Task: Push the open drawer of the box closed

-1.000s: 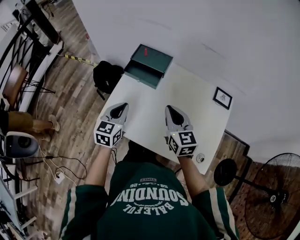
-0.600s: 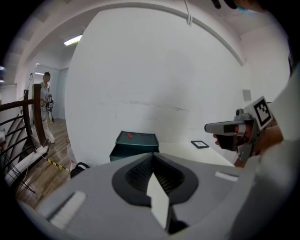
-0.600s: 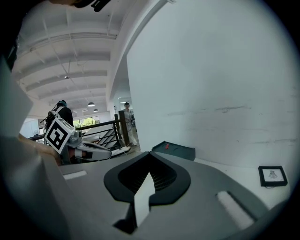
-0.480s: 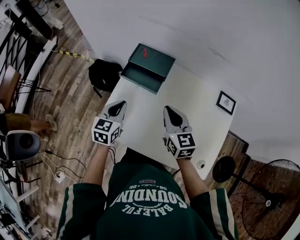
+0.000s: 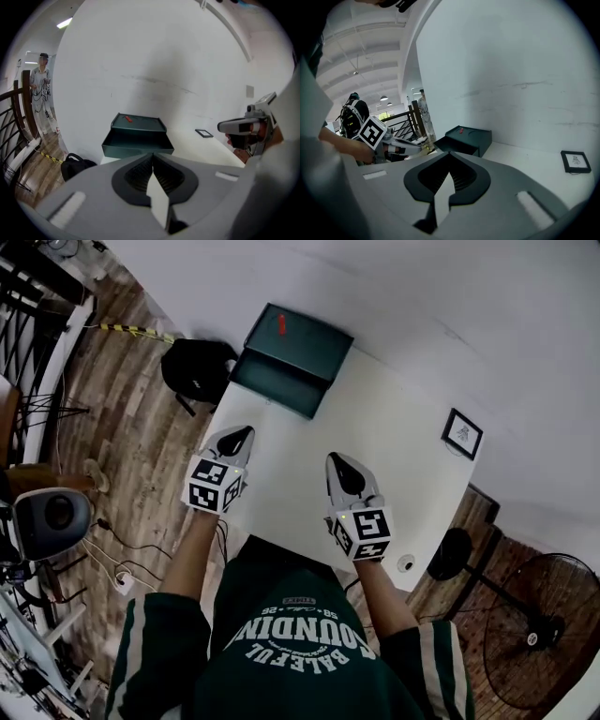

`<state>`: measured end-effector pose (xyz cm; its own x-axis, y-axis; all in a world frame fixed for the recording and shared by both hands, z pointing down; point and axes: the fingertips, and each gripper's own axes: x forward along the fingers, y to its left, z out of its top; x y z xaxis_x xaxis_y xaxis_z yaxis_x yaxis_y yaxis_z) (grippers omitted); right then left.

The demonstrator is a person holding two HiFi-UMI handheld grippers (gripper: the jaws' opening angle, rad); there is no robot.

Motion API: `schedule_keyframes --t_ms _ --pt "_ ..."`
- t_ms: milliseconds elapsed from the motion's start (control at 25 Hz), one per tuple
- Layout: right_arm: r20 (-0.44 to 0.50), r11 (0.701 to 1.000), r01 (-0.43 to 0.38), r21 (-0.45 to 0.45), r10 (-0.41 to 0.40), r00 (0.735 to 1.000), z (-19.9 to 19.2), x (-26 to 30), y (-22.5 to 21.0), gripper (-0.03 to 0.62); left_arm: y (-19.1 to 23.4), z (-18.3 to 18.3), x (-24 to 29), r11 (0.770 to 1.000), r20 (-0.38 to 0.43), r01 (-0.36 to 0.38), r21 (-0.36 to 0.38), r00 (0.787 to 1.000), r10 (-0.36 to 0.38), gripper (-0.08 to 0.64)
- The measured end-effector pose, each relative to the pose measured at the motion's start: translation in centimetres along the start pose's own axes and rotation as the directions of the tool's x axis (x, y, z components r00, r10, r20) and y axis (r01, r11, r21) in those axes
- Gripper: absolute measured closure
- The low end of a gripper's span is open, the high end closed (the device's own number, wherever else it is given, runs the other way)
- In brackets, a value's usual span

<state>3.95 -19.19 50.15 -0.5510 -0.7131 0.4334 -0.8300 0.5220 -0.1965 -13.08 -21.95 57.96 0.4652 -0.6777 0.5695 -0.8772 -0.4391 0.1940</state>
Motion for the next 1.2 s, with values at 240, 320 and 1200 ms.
schedule_keyframes --t_ms 240,320,1200 --pt "-0.041 0.999 0.029 0.023 -0.028 0.999 -1.3 0.9 -1.6 0.594 0.5 -0.8 3.7 0.999 -0.065 0.033 -0.011 0.997 -0.034 0.416" --pt "-0.049 0.999 0.036 0.03 -0.034 0.998 -1.5 1.2 -2.1 0.594 0.8 -1.3 4.9 0.999 -0.1 0.032 -0.016 0.994 -0.033 0.344" --pt "-0.126 0.992 0.096 0.087 -0.085 0.988 -4.0 2.4 -5.4 0.594 3.5 -4.2 12.1 1.0 -0.246 -0.001 0.011 0.969 0.004 0.415"
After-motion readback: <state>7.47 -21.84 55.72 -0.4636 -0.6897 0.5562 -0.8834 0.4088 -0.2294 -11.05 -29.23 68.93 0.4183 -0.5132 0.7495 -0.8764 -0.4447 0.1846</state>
